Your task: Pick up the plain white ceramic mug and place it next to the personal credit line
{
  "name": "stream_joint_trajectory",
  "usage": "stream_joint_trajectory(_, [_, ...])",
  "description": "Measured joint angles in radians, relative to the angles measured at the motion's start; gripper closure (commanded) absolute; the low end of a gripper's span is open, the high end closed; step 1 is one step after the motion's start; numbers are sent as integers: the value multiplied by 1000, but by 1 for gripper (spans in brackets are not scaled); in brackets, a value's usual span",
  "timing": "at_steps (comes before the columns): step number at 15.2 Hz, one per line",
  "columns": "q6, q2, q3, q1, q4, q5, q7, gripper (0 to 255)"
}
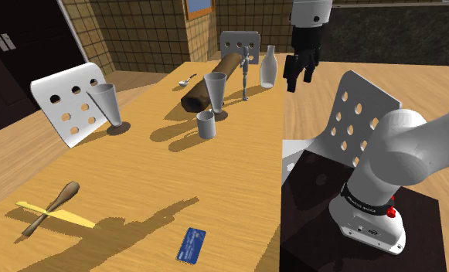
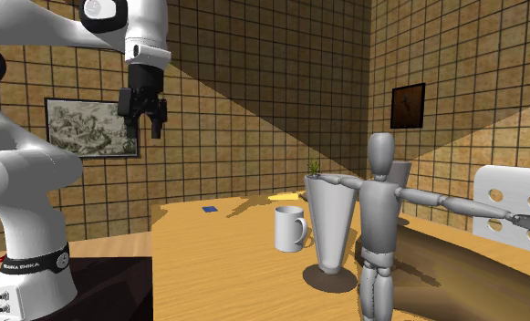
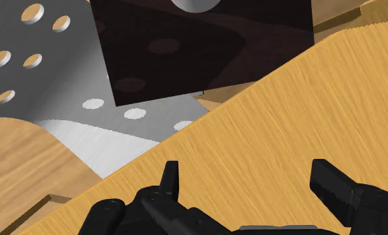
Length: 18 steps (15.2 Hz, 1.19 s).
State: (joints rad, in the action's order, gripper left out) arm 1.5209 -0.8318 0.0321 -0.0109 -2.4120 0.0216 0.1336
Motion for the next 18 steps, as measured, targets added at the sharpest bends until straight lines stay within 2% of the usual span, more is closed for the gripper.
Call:
stream_joint_trajectory(3, [38, 28, -8, 2, -5, -5, 11, 0])
stream_joint_trajectory(11, [284, 269, -63, 15, 18, -29, 87, 0])
stream_joint_trajectory(18, [456, 538, -109, 20, 143, -23, 162, 0])
